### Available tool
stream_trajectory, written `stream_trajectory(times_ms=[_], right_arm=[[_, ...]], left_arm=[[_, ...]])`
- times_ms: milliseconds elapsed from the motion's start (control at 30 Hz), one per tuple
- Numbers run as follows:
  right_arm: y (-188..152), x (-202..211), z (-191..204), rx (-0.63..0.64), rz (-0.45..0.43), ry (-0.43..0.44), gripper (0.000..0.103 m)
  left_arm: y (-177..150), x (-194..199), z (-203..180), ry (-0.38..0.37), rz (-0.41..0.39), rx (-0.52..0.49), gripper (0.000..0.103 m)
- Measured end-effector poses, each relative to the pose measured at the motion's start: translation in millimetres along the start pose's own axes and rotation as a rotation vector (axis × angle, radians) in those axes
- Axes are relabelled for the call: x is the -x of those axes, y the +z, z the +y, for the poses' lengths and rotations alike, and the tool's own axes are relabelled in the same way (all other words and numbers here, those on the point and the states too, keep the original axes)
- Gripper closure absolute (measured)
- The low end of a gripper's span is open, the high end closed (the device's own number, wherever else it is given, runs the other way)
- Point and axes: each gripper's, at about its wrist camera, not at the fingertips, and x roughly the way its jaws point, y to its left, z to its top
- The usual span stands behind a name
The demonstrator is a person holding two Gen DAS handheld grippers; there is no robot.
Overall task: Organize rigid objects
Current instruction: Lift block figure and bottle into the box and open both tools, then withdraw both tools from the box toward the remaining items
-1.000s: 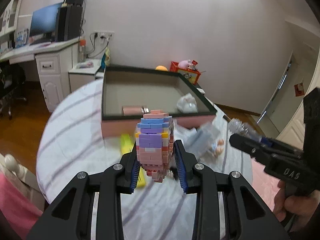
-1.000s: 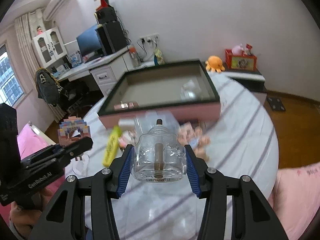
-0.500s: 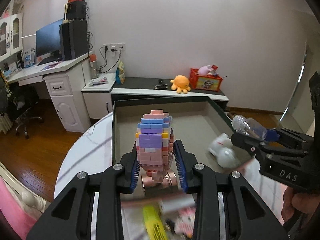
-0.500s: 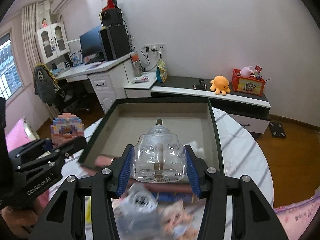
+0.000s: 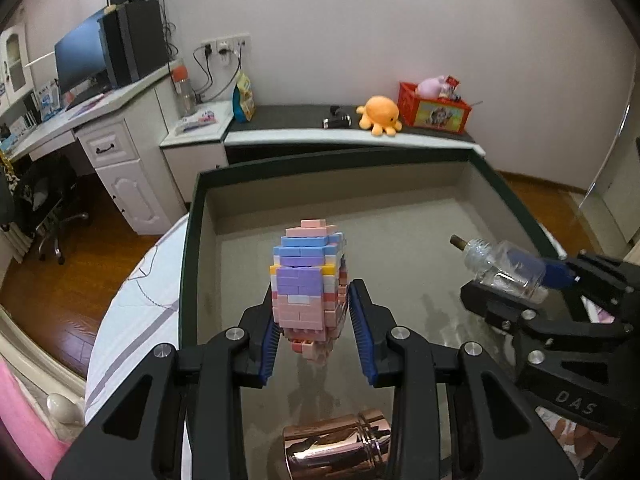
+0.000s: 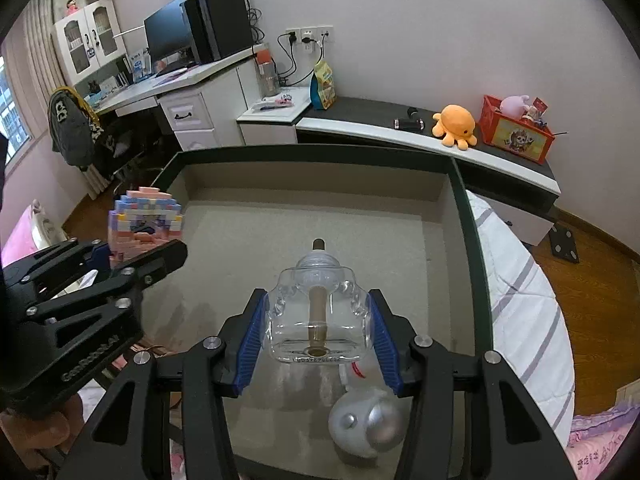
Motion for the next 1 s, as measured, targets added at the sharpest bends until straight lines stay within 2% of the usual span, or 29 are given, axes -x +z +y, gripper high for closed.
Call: stream_trajectory(times_ms=[33,67,100,167,267,333,433,633,1000], right_arm=[[1,-1,0,0.003,0.006,-0.002,0.052],[1,-1,0,0.005,0.011,-0.007,0.049],[2,-1,0,0.005,0.011,-0.009,0.039],[2,3,-2,-0.004,-0.001,-0.030,0.019],[0,11,-6,-0.031,-0.016,-0.009,0.017],[-2,21,-7,-0.041,-0.033,-0.046,0.015],[-6,37,-7,-0.065,-0.069,-0.050,0.000],[-22,81,0,-0.098,-0.152,-0.048,0.000],[-74,167,30,-0.122,-0.282,-0.067,0.000]], left_arm=[[0,1,0,0.004,-0.002,-0.001,0.061],[1,3,0,0.008,-0.007,-0.001,0.044],[0,9,1,0.033,-0.026,0.006,0.031],[-1,19,6,0.067,-0.056,0.019,0.014],[-4,38,15,0.068,-0.093,0.046,0.001],[-9,57,20,0.065,-0.125,0.065,0.000],[-16,79,26,0.072,-0.151,0.084,0.000],[-40,123,30,0.079,-0.197,0.101,0.000],[-91,187,25,0.124,-0.252,0.120,0.000]])
